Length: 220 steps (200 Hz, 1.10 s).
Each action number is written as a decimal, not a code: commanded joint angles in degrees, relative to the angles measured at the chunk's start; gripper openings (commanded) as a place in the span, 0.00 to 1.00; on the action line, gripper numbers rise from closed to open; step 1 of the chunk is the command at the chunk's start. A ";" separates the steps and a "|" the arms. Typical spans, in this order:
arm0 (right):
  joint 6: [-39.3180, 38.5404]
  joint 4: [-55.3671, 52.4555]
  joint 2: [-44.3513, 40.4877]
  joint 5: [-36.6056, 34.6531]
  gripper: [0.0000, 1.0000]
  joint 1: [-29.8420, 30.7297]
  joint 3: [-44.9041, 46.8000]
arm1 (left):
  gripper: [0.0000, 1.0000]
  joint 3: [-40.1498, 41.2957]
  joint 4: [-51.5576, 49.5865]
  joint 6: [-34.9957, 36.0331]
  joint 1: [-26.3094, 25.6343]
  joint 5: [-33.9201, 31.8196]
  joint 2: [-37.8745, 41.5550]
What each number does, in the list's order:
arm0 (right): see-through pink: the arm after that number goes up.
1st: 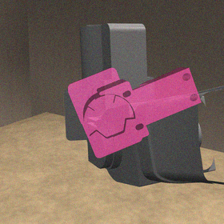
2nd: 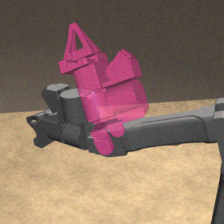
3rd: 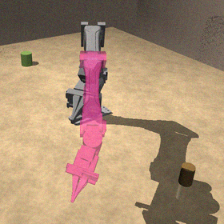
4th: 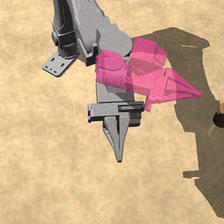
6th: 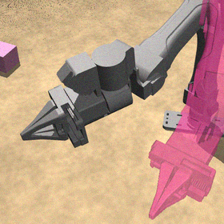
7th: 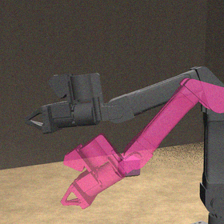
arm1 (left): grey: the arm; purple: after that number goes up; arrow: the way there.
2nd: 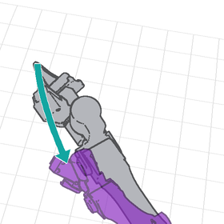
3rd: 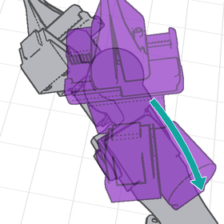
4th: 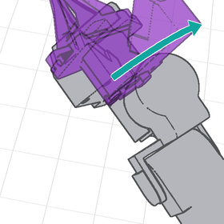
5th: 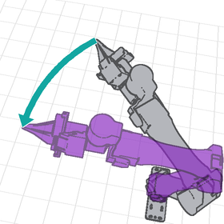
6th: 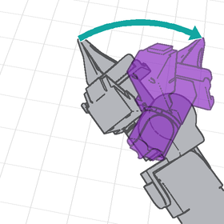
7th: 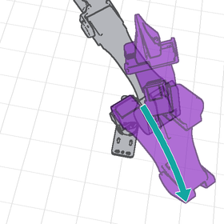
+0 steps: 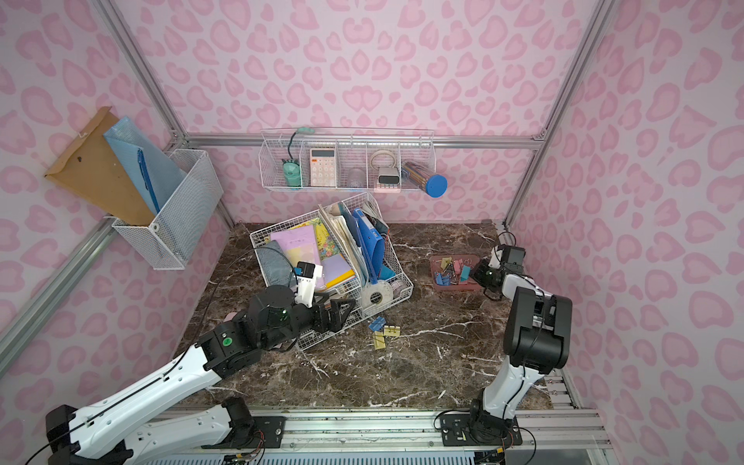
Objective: Put the binder clips in the storage box
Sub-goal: Place the binder clip in the storage box.
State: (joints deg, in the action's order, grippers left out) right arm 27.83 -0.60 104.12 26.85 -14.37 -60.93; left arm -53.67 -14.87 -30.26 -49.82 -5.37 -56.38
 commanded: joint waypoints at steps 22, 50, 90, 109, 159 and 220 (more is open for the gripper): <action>0.03 1.92 0.43 -1.37 0.10 0.46 1.80 | 0.99 -0.19 0.32 -0.28 0.00 0.26 0.07; 0.04 -0.04 -2.65 -3.94 0.33 0.75 1.39 | 0.99 -0.29 0.35 0.18 -0.02 0.18 0.08; 0.50 -3.27 -10.56 -9.05 0.49 0.66 1.59 | 0.99 -0.05 0.46 0.05 -0.01 0.36 0.24; 1.80 -6.04 -15.31 -11.14 0.49 0.79 2.46 | 0.99 0.43 0.61 -0.28 0.00 0.29 0.73; 11.54 -13.12 -36.64 -19.92 0.45 14.29 13.75 | 0.99 1.36 0.68 -0.26 -0.01 -1.32 1.75; 65.66 -12.22 -54.25 -27.29 0.35 53.20 32.53 | 0.97 2.40 -0.11 -2.53 -0.01 -8.02 1.77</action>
State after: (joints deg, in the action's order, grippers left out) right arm 62.78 -15.51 54.30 5.74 26.94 -32.73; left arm -52.29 -14.90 -31.35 -49.82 -9.56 -55.00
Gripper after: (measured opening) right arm 0.350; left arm 0.974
